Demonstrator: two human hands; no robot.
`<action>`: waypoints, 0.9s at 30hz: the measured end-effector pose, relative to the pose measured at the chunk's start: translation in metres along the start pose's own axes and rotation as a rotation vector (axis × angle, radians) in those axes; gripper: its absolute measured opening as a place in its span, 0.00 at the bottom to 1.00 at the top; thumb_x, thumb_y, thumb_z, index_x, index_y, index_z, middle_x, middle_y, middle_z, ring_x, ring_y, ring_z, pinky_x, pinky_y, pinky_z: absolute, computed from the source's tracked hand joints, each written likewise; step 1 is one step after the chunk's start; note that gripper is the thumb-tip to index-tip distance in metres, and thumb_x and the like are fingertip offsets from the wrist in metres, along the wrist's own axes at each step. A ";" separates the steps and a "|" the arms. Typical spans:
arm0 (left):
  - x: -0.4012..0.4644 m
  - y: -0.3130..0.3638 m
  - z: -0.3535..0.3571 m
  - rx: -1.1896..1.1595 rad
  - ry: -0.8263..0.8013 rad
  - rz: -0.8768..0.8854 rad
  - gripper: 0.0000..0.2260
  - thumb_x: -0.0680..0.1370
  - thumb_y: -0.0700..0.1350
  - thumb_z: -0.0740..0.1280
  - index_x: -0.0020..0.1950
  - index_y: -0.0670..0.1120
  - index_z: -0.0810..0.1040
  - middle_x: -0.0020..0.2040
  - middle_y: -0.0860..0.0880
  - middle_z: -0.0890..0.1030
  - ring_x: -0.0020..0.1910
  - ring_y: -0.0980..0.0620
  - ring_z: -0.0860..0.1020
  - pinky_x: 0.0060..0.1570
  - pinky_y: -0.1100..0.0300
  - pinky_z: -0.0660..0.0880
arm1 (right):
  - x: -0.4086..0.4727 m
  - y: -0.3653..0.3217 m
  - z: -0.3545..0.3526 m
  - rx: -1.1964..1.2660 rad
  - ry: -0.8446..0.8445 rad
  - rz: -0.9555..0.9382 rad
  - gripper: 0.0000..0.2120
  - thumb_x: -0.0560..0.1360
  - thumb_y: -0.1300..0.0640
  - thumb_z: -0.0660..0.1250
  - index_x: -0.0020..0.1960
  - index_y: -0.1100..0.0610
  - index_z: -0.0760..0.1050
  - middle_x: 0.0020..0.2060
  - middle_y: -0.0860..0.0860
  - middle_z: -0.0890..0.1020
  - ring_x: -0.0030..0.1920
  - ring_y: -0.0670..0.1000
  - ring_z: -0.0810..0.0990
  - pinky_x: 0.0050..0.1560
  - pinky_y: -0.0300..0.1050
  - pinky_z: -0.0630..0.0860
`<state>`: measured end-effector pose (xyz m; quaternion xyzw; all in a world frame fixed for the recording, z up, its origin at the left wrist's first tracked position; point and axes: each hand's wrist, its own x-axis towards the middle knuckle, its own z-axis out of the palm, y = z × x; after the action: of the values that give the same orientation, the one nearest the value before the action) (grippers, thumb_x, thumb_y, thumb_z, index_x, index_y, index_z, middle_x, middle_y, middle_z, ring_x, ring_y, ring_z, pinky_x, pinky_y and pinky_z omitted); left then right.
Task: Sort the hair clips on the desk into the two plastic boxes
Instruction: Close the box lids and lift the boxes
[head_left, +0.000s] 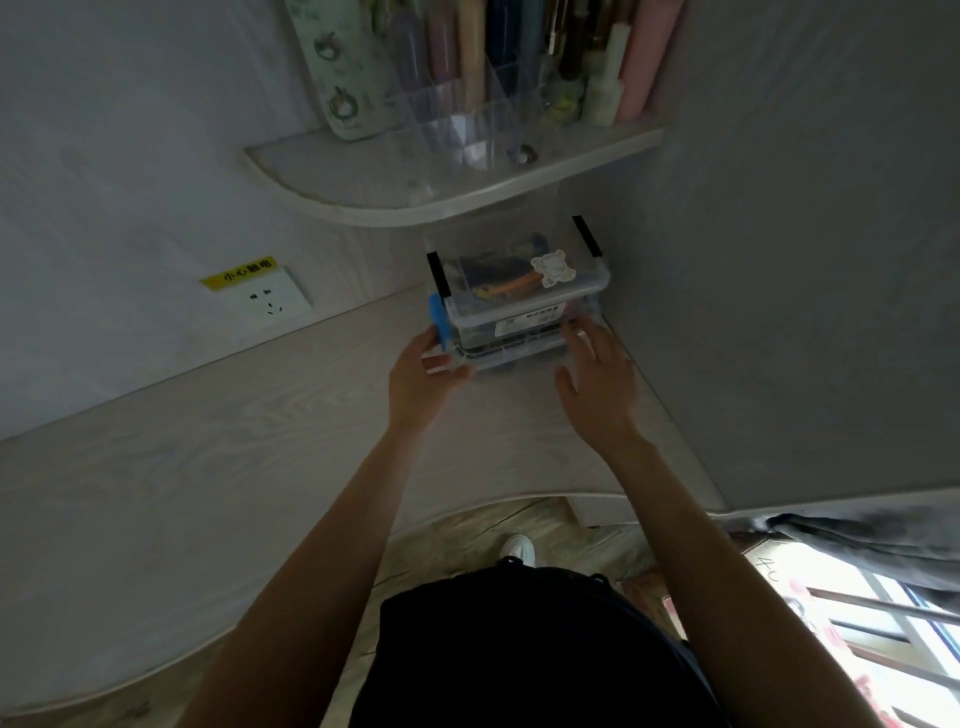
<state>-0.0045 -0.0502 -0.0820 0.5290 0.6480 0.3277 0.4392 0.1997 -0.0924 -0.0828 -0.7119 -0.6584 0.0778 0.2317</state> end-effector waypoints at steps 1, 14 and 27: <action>0.002 0.006 0.004 0.002 0.006 0.015 0.26 0.69 0.43 0.74 0.66 0.44 0.71 0.58 0.49 0.78 0.49 0.56 0.77 0.40 0.79 0.70 | 0.005 0.003 -0.001 -0.019 -0.024 0.027 0.25 0.73 0.59 0.62 0.70 0.58 0.65 0.69 0.57 0.68 0.68 0.59 0.67 0.60 0.55 0.71; 0.049 0.037 0.028 0.190 0.109 0.015 0.29 0.71 0.52 0.72 0.70 0.48 0.67 0.65 0.47 0.74 0.61 0.49 0.74 0.57 0.55 0.71 | 0.073 0.025 -0.001 -0.012 -0.236 0.000 0.33 0.77 0.54 0.60 0.76 0.58 0.47 0.76 0.57 0.49 0.75 0.54 0.52 0.74 0.49 0.56; 0.046 0.036 0.020 0.119 0.072 -0.009 0.22 0.73 0.48 0.70 0.66 0.47 0.71 0.61 0.47 0.77 0.59 0.50 0.76 0.58 0.57 0.71 | 0.084 0.028 -0.015 0.027 -0.260 0.011 0.29 0.75 0.55 0.63 0.73 0.57 0.58 0.73 0.58 0.61 0.72 0.58 0.61 0.70 0.58 0.61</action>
<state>0.0258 0.0021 -0.0681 0.5390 0.6841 0.3055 0.3849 0.2416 -0.0148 -0.0656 -0.6962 -0.6779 0.1796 0.1536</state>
